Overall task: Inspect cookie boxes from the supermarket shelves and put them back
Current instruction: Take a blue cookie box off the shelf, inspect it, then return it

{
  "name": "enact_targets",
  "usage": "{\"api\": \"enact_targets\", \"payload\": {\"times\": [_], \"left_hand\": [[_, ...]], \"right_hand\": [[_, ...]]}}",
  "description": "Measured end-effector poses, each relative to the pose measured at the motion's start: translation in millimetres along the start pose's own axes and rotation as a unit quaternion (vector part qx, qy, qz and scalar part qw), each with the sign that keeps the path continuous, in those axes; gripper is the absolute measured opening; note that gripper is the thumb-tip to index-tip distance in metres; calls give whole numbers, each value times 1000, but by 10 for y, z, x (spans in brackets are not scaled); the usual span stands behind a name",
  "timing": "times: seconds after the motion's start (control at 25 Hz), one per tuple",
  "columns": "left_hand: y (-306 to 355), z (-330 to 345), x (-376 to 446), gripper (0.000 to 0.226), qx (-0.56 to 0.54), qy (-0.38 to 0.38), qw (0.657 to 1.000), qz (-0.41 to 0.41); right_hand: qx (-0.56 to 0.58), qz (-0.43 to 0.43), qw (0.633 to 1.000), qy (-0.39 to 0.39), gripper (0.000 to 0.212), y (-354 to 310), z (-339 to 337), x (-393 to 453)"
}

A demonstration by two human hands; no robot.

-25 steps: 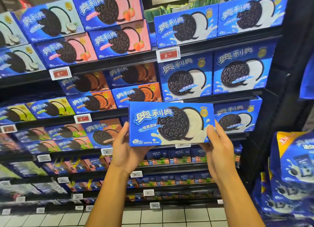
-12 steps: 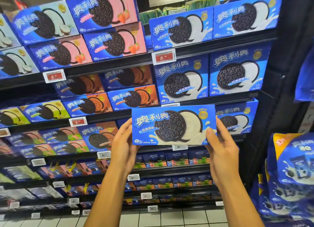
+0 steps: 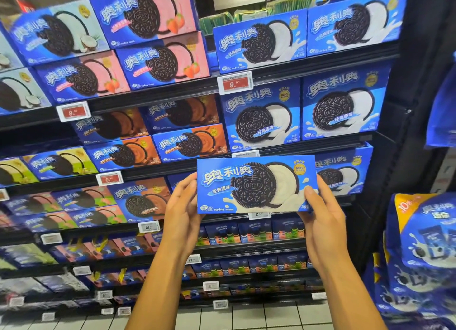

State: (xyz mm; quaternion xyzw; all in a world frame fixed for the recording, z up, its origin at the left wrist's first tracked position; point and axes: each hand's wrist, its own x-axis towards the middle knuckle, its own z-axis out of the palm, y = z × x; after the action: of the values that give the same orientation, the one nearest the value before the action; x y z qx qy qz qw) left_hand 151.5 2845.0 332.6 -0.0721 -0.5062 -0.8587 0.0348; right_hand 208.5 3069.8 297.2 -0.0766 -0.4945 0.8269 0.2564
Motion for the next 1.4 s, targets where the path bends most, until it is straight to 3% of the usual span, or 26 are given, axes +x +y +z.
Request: {"api": "enact_targets", "payload": {"times": [0.4, 0.72, 1.08, 1.4], "left_hand": [[-14, 31, 30, 20, -22, -32, 999, 7], [-3, -38, 47, 29, -46, -25, 999, -2], [121, -27, 130, 35, 2, -66, 998, 20], [337, -172, 370, 44, 73, -42, 996, 27]], "right_hand": [[-4, 3, 1000, 16, 40, -79, -34, 48], [-15, -15, 999, -28, 41, -129, 39, 160], [-43, -20, 998, -46, 31, -223, 180, 243], [-79, -53, 992, -83, 32, -317, 393, 404]]}}
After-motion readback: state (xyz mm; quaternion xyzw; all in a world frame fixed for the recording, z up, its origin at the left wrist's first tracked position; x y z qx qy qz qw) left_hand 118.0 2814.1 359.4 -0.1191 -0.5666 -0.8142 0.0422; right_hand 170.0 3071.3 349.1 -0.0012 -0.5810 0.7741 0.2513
